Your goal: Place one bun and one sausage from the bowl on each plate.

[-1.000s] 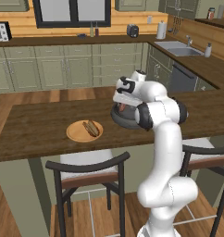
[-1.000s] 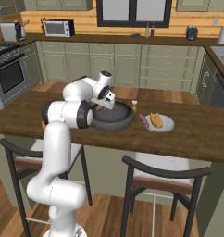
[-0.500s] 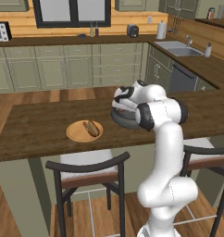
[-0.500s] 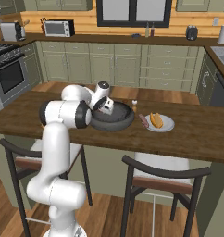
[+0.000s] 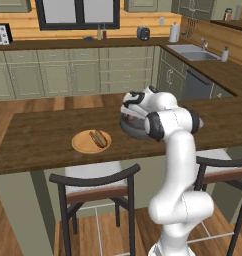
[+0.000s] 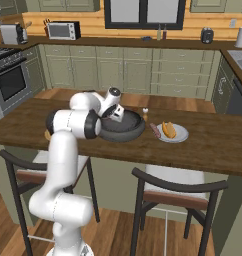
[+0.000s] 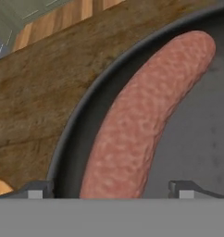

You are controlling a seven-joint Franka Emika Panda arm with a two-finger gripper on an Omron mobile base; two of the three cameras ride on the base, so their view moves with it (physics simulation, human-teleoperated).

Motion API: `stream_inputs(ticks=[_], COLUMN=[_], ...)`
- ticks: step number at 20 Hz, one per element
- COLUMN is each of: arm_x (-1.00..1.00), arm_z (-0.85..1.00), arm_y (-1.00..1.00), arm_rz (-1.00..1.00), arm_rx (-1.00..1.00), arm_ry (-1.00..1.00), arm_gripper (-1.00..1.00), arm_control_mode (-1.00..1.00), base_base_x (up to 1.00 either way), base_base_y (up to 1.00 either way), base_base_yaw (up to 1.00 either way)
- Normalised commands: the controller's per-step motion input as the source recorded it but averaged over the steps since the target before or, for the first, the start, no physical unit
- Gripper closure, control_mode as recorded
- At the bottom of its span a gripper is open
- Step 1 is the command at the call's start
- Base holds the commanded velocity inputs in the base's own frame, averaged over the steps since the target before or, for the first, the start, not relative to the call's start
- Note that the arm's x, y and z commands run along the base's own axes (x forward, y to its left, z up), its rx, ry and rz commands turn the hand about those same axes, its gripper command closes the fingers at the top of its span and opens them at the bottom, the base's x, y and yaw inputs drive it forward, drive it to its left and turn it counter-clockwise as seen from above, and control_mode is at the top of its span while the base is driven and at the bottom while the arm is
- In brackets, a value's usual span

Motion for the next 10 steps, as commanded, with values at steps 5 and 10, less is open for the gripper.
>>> stream_inputs(ticks=[5, 10], arm_x=[0.05, -0.11], arm_z=[-0.45, -0.46], arm_y=[0.00, 0.21], arm_rz=[0.00, 0.00], arm_rx=[0.00, 0.00], arm_ry=[0.10, 0.04], arm_gripper=[1.00, 1.00], arm_control_mode=[-1.00, -1.00], base_base_x=[0.00, 0.00], base_base_y=[0.00, 0.00], base_base_yaw=[0.00, 0.00])
